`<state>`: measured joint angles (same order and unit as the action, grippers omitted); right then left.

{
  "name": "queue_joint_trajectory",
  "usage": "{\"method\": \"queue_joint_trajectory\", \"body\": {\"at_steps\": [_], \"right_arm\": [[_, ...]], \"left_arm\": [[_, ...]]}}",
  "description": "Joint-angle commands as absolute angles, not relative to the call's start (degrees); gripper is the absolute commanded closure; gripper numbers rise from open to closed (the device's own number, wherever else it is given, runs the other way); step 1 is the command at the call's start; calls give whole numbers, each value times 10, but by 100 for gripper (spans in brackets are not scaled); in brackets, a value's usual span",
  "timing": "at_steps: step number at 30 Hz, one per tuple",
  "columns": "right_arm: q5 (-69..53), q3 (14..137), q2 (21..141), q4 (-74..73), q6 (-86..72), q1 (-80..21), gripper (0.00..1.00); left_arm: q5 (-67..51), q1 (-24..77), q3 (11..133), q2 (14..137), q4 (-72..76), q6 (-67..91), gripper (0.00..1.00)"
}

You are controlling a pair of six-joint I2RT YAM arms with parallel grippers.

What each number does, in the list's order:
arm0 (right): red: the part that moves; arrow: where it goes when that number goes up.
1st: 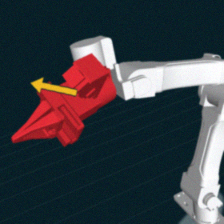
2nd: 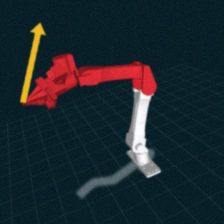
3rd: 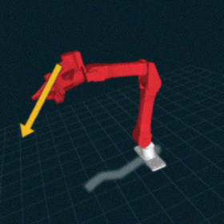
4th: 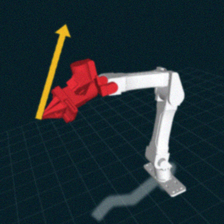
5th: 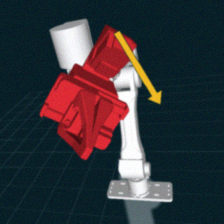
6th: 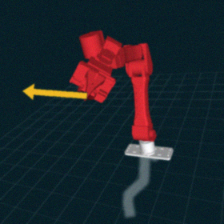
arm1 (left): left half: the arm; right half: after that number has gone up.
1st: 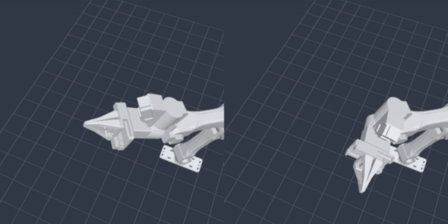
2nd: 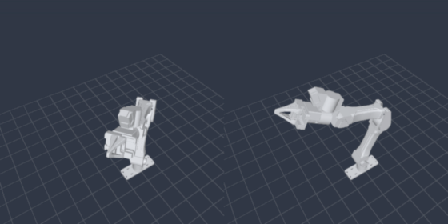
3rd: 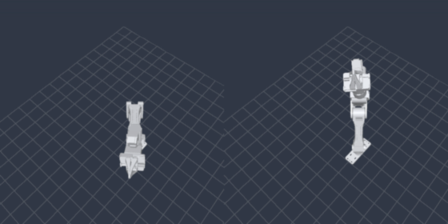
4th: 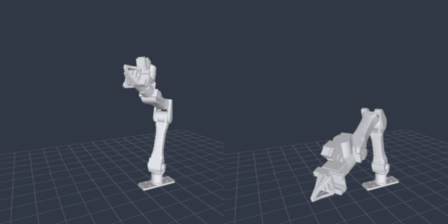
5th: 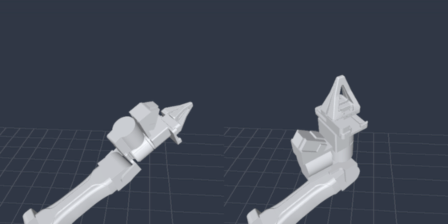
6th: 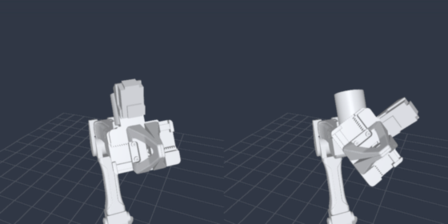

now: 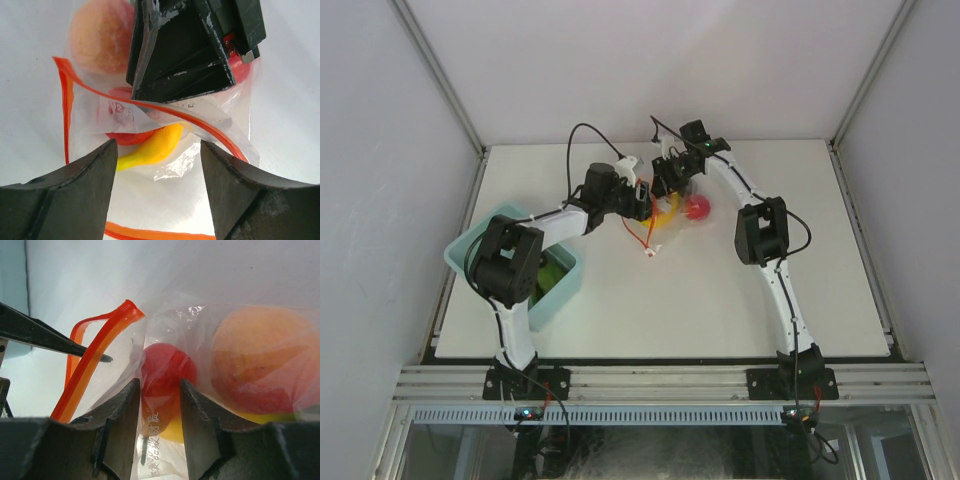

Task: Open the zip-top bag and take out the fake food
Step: Pick up the fake fruit from the zipper food storage bag.

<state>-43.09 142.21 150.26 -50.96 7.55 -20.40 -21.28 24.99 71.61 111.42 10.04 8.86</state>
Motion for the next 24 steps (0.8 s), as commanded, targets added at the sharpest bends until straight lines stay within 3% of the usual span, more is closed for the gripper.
{"method": "queue_joint_trajectory", "body": {"at_steps": [1,7,17,24], "right_arm": [[-475,1449,1501,-529,84,-209,63],[-471,1441,1488,-526,86,-208,60],[-427,1320,1413,-380,12,-177,52],[-405,1300,1395,-351,-10,-166,53]], "left_arm": [[-245,248,720,1108,139,105,28],[-240,248,725,1115,131,104,28],[-245,247,729,1116,118,84,29],[-240,248,727,1111,105,71,31]]}}
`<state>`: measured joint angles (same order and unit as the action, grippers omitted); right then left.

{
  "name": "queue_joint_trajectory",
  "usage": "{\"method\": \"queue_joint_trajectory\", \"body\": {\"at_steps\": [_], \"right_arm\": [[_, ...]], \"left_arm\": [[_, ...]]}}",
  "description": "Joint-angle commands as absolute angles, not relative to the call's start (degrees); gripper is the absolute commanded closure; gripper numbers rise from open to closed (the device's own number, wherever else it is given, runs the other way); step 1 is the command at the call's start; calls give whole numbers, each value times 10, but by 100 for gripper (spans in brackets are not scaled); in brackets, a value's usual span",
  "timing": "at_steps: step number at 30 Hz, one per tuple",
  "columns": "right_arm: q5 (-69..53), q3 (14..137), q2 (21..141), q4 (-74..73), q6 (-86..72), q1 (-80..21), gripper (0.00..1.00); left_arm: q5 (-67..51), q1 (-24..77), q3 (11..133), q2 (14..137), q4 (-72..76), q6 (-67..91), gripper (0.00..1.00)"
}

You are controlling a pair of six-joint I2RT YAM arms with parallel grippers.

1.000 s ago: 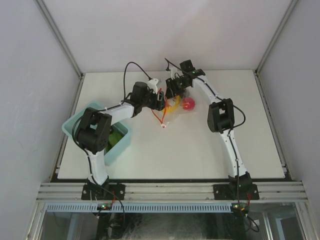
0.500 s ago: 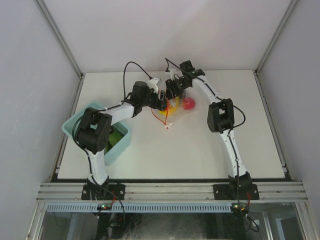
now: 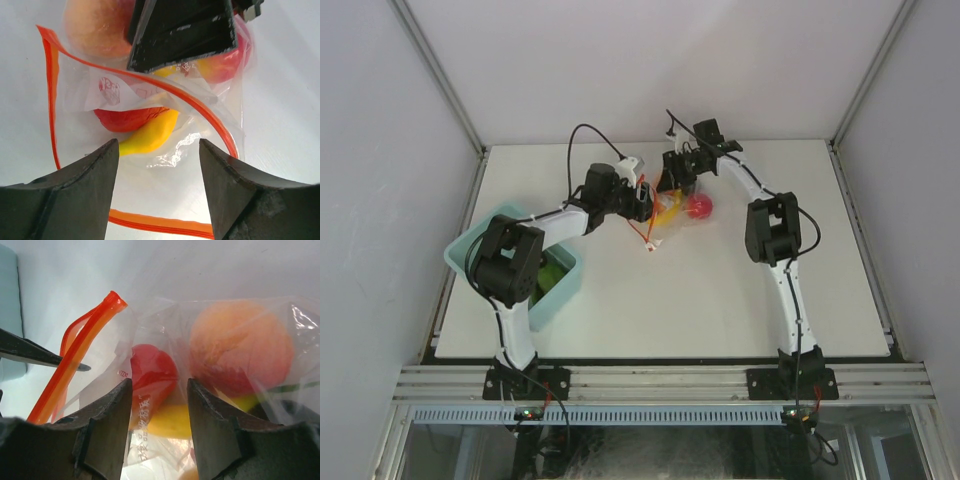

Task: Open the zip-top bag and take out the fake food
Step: Pick up the fake fruit from the zipper food storage bag.

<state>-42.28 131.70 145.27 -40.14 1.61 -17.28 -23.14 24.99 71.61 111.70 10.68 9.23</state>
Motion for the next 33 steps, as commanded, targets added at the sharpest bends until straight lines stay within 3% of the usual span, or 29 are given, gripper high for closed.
{"method": "queue_joint_trajectory", "body": {"at_steps": [1,8,16,33], "right_arm": [[-404,1289,1388,-339,-14,-165,53],[-373,1306,1406,-355,-7,-167,69],[-366,1385,1462,-430,49,-188,83],[-345,1434,1504,-525,133,-210,85]], "left_arm": [[-243,247,730,1113,102,69,32],[-239,248,743,1125,89,72,36],[-216,246,751,1131,80,84,35],[-209,242,746,1144,133,154,29]]}}
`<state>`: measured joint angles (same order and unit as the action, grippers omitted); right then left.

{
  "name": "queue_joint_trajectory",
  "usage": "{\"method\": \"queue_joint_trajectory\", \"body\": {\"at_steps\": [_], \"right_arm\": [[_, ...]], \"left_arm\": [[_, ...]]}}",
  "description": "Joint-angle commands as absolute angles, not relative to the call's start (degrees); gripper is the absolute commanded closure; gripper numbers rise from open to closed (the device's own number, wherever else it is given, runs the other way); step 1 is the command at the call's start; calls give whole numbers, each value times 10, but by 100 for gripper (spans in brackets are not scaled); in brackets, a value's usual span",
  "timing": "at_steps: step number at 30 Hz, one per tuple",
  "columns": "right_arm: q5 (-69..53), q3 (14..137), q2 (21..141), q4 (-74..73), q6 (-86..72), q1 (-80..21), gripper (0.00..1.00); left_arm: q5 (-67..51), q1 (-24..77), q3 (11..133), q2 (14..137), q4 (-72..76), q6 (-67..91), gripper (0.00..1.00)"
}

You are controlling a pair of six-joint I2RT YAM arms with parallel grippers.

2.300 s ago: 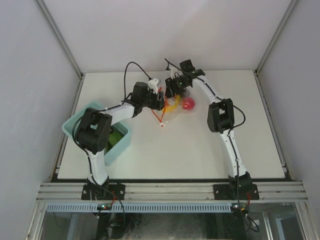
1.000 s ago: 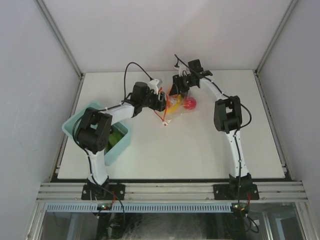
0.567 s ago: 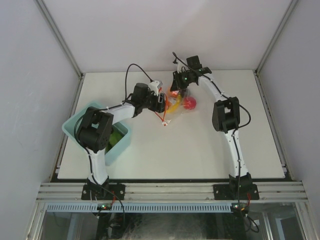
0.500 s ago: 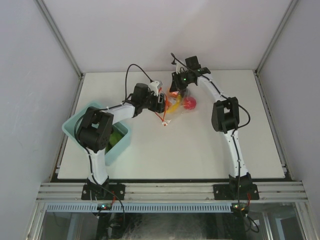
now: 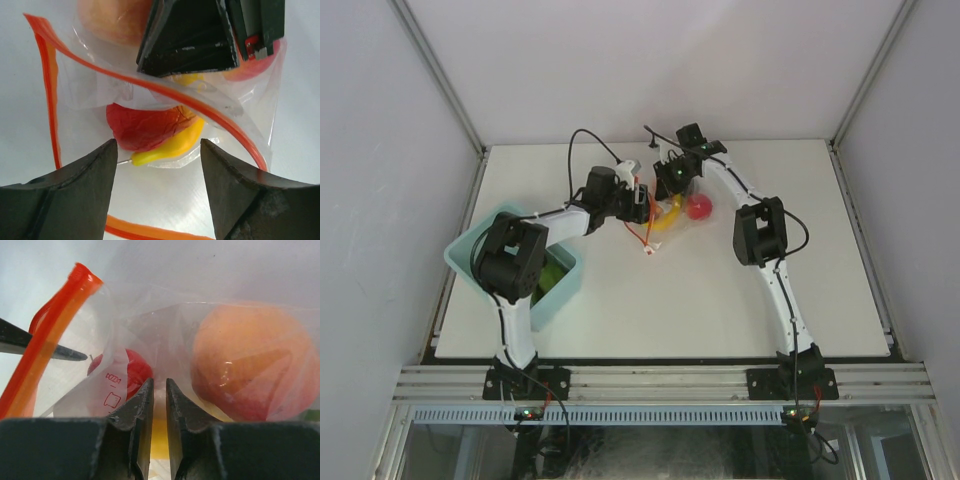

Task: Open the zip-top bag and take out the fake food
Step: Pick up the fake fruit from the zipper food storage bag.

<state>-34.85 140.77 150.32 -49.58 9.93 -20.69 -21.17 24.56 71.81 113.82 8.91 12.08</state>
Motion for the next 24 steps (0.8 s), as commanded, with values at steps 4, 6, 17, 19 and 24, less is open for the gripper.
{"method": "queue_joint_trajectory", "body": {"at_steps": [4,6,17,19,24], "right_arm": [[-376,1434,1501,-540,153,-214,84],[-394,1434,1500,-546,160,-216,84],[-443,1433,1501,-559,170,-217,84],[-451,1434,1500,-560,171,-217,84],[-476,1433,1501,-563,174,-217,85]], "left_arm": [[-204,242,746,1148,135,157,29],[-214,241,747,1148,135,153,28],[-262,247,779,1170,91,123,13],[-269,249,780,1171,87,113,12],[-288,260,794,1180,69,86,13]]}}
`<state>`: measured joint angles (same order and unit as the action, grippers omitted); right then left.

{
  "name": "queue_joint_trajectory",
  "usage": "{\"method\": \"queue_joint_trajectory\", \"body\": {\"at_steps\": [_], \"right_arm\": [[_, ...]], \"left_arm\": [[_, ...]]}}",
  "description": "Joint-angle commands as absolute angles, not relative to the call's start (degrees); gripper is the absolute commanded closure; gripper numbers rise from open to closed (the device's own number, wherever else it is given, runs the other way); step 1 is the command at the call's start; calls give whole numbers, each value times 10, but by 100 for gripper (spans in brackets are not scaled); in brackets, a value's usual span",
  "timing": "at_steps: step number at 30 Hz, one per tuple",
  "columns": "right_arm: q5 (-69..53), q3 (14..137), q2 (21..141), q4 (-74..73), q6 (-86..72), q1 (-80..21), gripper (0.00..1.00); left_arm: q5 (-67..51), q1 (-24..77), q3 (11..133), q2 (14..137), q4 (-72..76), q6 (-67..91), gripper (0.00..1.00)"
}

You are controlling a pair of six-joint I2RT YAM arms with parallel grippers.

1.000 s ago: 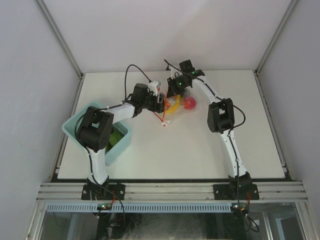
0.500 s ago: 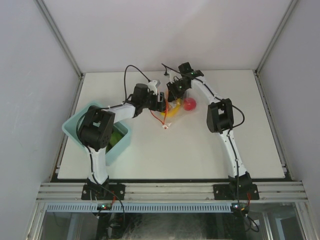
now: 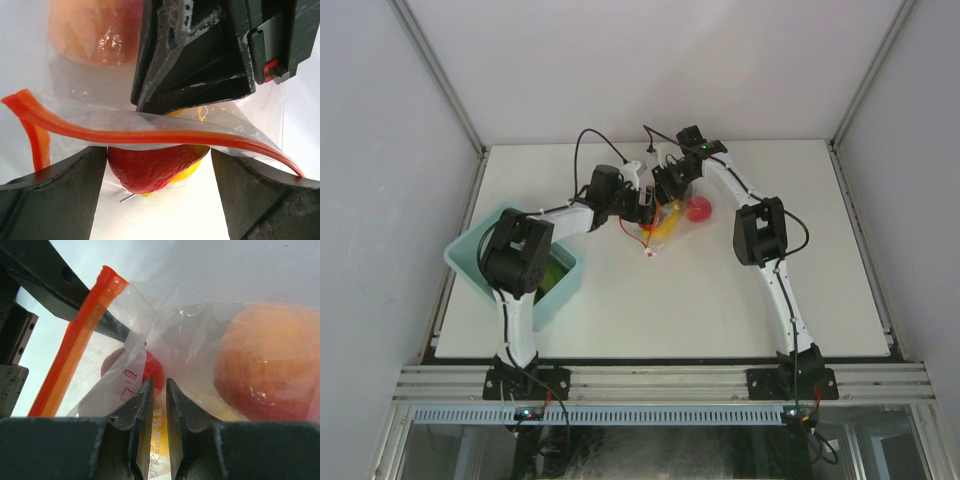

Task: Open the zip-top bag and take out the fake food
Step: Pick up the fake fruit from the zipper food storage bag.

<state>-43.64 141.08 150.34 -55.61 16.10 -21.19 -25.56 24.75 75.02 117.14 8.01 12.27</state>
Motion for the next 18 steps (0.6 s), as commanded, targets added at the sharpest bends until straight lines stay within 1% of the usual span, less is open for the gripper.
{"method": "queue_joint_trajectory", "body": {"at_steps": [1,7,14,16,18], "right_arm": [[-478,1433,1501,-564,175,-217,84],[-491,1436,1503,-570,178,-217,85],[-500,1438,1501,-569,173,-215,85],[-499,1438,1502,-567,167,-212,85],[-496,1437,1501,-563,162,-211,85]], "left_arm": [[-290,261,797,1181,62,82,12],[-271,261,812,1181,5,43,14],[-263,270,822,1184,-17,26,14],[-260,273,823,1186,-17,25,16],[-251,274,824,1186,-16,29,20]]}}
